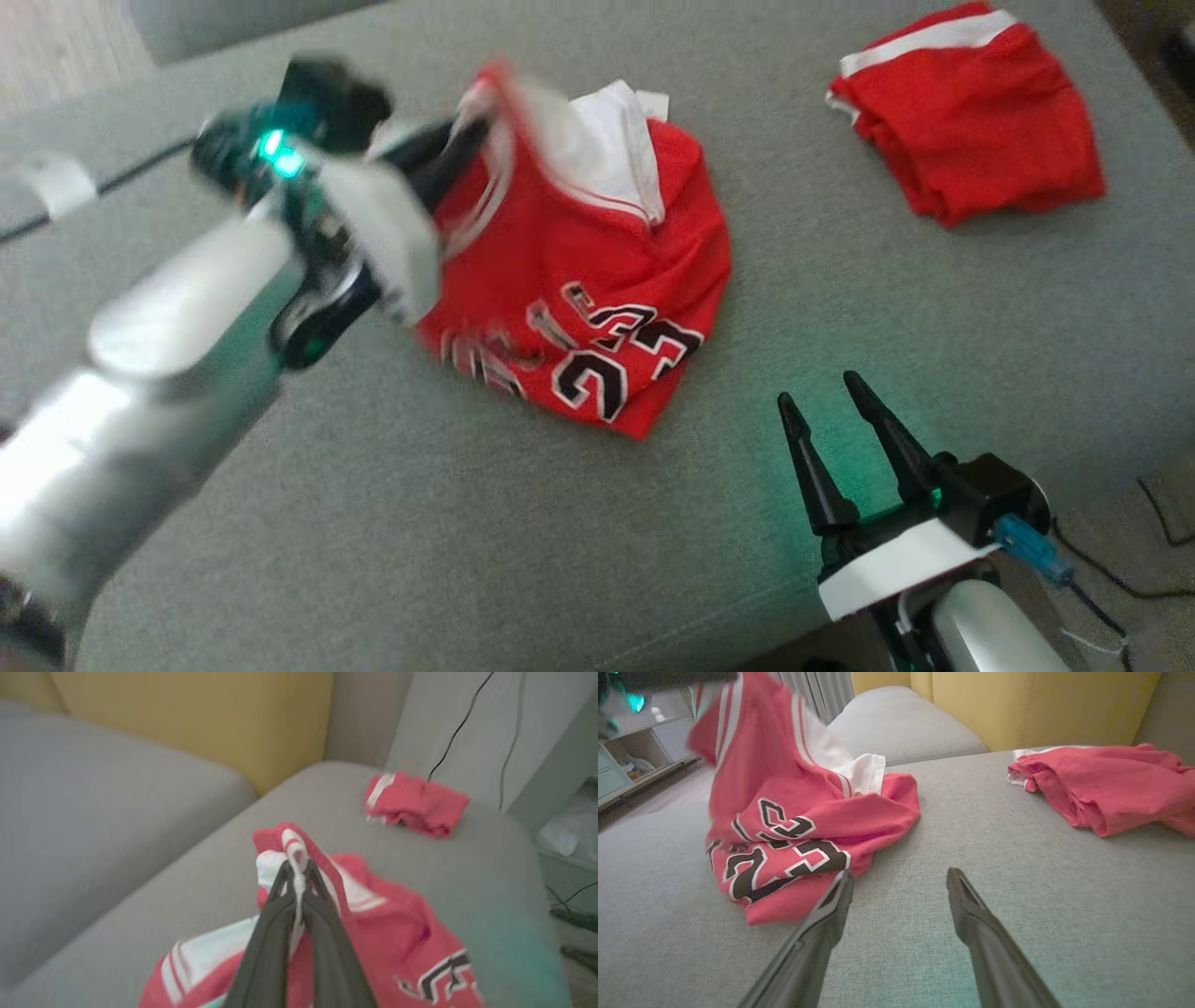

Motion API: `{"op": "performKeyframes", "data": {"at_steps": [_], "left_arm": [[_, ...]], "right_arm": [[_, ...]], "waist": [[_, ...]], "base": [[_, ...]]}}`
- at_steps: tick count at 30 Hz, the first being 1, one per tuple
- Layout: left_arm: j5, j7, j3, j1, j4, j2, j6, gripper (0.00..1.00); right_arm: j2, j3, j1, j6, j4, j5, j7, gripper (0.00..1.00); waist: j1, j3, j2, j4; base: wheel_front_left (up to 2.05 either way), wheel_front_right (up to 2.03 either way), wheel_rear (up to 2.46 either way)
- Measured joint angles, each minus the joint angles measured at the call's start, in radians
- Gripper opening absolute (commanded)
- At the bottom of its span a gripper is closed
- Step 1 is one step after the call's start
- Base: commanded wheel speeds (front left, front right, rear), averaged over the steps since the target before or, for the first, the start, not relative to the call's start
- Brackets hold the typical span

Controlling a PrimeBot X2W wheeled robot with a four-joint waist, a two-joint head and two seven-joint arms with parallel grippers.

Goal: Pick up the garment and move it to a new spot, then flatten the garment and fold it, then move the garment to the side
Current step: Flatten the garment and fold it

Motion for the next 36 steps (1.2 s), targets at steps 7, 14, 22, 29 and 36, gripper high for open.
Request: {"op": "performKeyframes", "data": {"at_steps": [7,14,22,29,36], "left_arm": [[0.026,-0.249,-0.096,-0.247,-0.045,-0.090,0.000,0.00],[0.001,-0.379,-0.103,-0.395,-0.014,-0.094,0.000,0.00],[-0.063,-0.324,-0.164,-0.232,-0.078,0.077,0.000,0.00],[-0.191,-0.297,-0.191,0.256,-0.214,0.287,0.077,0.00],[-0.339,-0.340,-0.189,0.515,-0.323,0.374,0.187,1.00]], "right_arm": [[-0.013,0.001,0.067,0.000,0.010,0.000,0.000,1.00],[-0.026,-0.034,0.137,0.000,0.009,0.000,0.000,1.00],[-0.021,-0.086,0.186,0.000,-0.015,-0.002,0.000,1.00],[-0.016,-0.132,0.185,0.000,-0.035,-0.012,0.000,1.00],[-0.017,-0.138,0.185,0.000,-0.039,-0.018,0.000,1.00]], "waist": [[-0.0001,-0.109,0.0000,-0.022],[-0.0001,-0.193,0.0001,-0.015],[-0.0001,-0.210,0.0000,0.114],[0.0000,-0.183,0.0000,0.229],[0.0000,-0.170,0.0000,0.301]], "base": [[0.00,0.00,0.00],[0.00,0.00,0.00],[0.00,0.00,0.00],[0.00,0.00,0.00],[0.00,0.00,0.00]]}}
